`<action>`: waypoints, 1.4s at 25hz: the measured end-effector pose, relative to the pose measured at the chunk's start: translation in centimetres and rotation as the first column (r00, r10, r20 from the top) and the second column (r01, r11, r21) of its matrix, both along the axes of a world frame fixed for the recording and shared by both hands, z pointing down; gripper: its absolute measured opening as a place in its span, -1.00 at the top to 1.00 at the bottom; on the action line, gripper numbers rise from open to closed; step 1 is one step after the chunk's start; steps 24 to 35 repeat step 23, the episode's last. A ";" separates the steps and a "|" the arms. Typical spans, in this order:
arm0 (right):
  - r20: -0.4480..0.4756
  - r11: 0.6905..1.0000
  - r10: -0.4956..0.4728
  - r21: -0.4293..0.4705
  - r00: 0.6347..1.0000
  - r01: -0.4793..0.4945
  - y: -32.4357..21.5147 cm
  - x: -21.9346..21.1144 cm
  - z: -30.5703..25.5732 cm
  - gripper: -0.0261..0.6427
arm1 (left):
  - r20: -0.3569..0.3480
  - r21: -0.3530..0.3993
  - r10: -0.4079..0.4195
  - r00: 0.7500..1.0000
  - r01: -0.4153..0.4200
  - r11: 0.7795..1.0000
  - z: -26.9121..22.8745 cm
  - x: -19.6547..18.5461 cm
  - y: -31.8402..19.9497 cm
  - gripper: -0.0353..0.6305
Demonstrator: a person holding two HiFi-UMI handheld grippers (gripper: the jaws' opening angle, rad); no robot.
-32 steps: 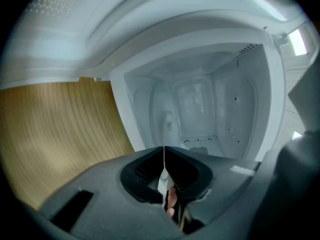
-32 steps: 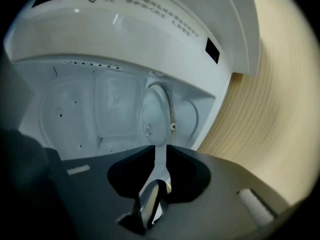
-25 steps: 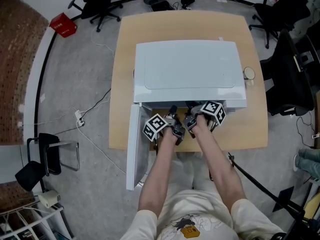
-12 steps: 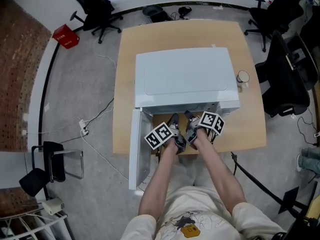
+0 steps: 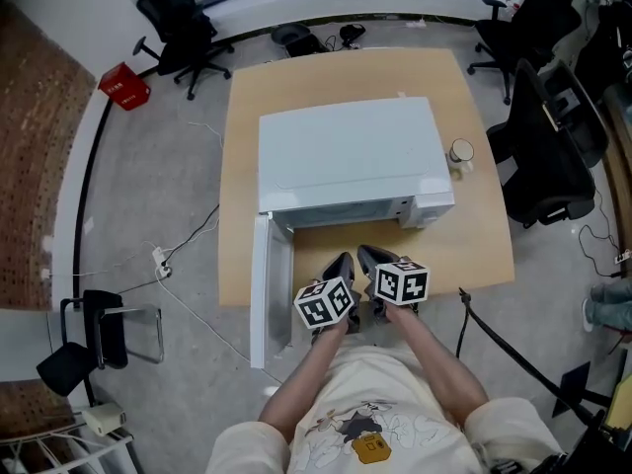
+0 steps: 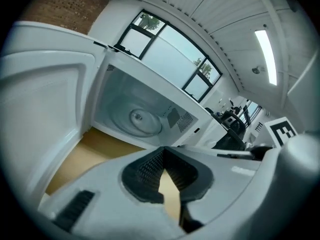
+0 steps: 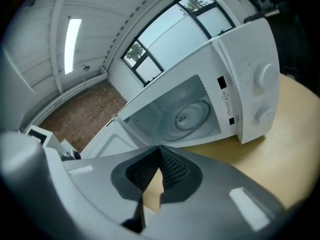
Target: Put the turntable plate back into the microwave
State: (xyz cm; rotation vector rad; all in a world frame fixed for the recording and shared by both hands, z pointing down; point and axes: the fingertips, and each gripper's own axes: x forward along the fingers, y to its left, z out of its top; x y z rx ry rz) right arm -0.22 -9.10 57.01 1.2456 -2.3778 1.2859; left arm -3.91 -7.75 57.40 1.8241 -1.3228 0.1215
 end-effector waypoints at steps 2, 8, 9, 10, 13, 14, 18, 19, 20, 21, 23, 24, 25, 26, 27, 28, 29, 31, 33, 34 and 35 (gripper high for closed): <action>-0.085 0.998 -0.043 0.040 0.995 0.047 1.3 0.0 -0.1 0.90 | 0.007 0.000 0.005 1.000 -0.005 1.000 -0.3 -0.1 0.9 0.89; -0.178 0.992 -0.094 0.064 0.980 0.107 2.8 0.0 0.4 0.90 | 0.052 -0.014 0.021 0.998 -0.020 1.000 0.2 -0.3 2.2 0.89; -0.179 0.992 -0.097 0.064 0.979 0.110 2.8 -0.1 0.4 0.90 | 0.048 -0.016 0.019 0.999 -0.019 1.000 0.2 -0.4 2.3 0.89; -0.180 0.992 -0.100 0.064 0.979 0.113 2.8 -0.1 0.3 0.90 | 0.044 -0.017 0.018 0.999 -0.017 1.000 0.3 -0.5 2.4 0.89; -0.184 0.991 -0.108 0.063 0.977 0.122 2.9 -0.2 0.3 0.90 | 0.041 -0.019 0.022 0.999 -0.021 1.000 0.3 -0.3 2.3 0.89; -0.183 0.990 -0.112 0.061 0.977 0.125 3.0 -0.2 0.4 0.90 | 0.039 -0.020 0.024 0.999 -0.023 1.000 0.3 -0.2 2.3 0.89; -0.186 0.989 -0.124 0.053 0.975 0.136 3.5 -0.4 0.7 0.90 | 0.034 -0.024 0.032 0.999 -0.031 0.999 0.4 0.1 2.4 0.89; -0.188 0.989 -0.126 0.053 0.974 0.138 3.5 -0.4 0.7 0.90 | 0.034 -0.027 0.033 0.999 -0.032 0.999 0.5 0.1 2.5 0.89; -0.188 0.989 -0.126 0.053 0.974 0.138 3.6 -0.4 0.8 0.90 | 0.034 -0.029 0.033 0.999 -0.032 0.999 0.6 0.1 2.6 0.89; -0.188 0.989 -0.125 0.053 0.974 0.137 3.6 -0.4 0.8 0.90 | 0.034 -0.032 0.033 0.999 -0.032 0.999 0.7 0.1 2.6 0.89; -0.187 0.989 -0.124 0.052 0.974 0.136 3.6 -0.3 0.8 0.90 | 0.033 -0.037 0.031 0.999 -0.030 0.999 0.8 0.0 2.8 0.89; -0.187 0.989 -0.124 0.052 0.974 0.136 3.6 -0.3 0.8 0.90 | 0.033 -0.037 0.031 0.999 -0.030 0.999 0.8 0.0 2.8 0.89; -0.187 0.989 -0.124 0.052 0.974 0.136 3.6 -0.3 0.8 0.90 | 0.033 -0.037 0.031 0.999 -0.030 0.999 0.8 0.0 2.8 0.89; -0.187 0.989 -0.124 0.052 0.974 0.136 3.6 -0.3 0.8 0.90 | 0.033 -0.037 0.031 0.999 -0.030 0.999 0.8 0.0 2.8 0.89; -0.187 0.989 -0.124 0.052 0.974 0.136 3.6 -0.3 0.8 0.90 | 0.033 -0.037 0.031 0.999 -0.030 0.999 0.8 0.0 2.8 0.89; -0.187 0.989 -0.124 0.052 0.974 0.136 3.6 -0.3 0.8 0.90 | 0.033 -0.037 0.031 0.999 -0.030 0.999 0.8 0.0 2.8 0.89; -0.187 0.989 -0.124 0.052 0.974 0.136 3.6 -0.3 0.8 0.90 | 0.033 -0.037 0.031 0.999 -0.030 0.999 0.8 0.0 2.8 0.89; -0.187 0.989 -0.124 0.052 0.974 0.136 3.6 -0.3 0.8 0.90 | 0.033 -0.037 0.031 0.999 -0.030 0.999 0.8 0.0 2.8 0.89; -0.187 0.989 -0.124 0.052 0.974 0.136 3.6 -0.3 0.8 0.90 | 0.033 -0.037 0.031 0.999 -0.030 0.999 0.8 0.0 2.8 0.89; -0.187 0.989 -0.124 0.052 0.974 0.136 3.6 -0.3 0.8 0.90 | 0.033 -0.037 0.031 0.999 -0.030 0.999 0.8 0.0 2.8 0.89; -0.187 0.989 -0.124 0.052 0.974 0.136 3.6 -0.3 0.8 0.90 | 0.033 -0.037 0.031 0.999 -0.030 0.999 0.8 0.0 2.8 0.89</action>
